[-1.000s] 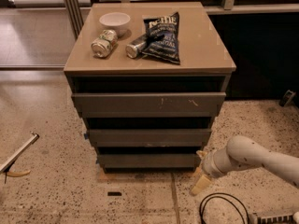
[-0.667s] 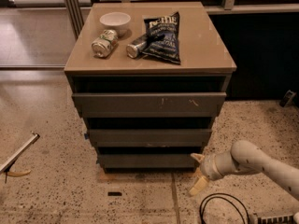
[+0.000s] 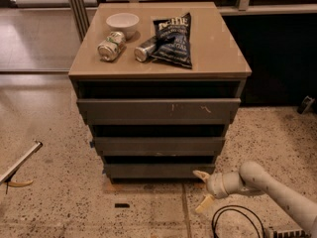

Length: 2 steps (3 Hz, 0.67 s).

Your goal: Open bottom drawer

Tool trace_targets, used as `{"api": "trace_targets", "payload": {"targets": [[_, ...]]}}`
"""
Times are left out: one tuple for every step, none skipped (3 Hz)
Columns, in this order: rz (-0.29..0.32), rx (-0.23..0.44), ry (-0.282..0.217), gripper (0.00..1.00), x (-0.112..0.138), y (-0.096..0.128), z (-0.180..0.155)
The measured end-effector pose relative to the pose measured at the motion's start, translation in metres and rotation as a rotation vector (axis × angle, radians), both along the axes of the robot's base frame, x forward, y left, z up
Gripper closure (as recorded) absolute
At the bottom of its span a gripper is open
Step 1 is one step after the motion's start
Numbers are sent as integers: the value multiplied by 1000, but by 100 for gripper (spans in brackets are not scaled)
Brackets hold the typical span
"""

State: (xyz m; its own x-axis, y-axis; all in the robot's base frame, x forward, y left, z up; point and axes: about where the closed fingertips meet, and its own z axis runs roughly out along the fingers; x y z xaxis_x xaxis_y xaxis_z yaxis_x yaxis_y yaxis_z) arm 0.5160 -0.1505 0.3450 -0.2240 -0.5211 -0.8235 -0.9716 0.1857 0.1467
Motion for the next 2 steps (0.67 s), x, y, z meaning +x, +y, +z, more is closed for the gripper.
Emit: {"api": "trace_targets", "payload": {"targets": [[0, 1, 3, 0, -1, 1, -1], [4, 32, 12, 0, 0, 9, -18]]}}
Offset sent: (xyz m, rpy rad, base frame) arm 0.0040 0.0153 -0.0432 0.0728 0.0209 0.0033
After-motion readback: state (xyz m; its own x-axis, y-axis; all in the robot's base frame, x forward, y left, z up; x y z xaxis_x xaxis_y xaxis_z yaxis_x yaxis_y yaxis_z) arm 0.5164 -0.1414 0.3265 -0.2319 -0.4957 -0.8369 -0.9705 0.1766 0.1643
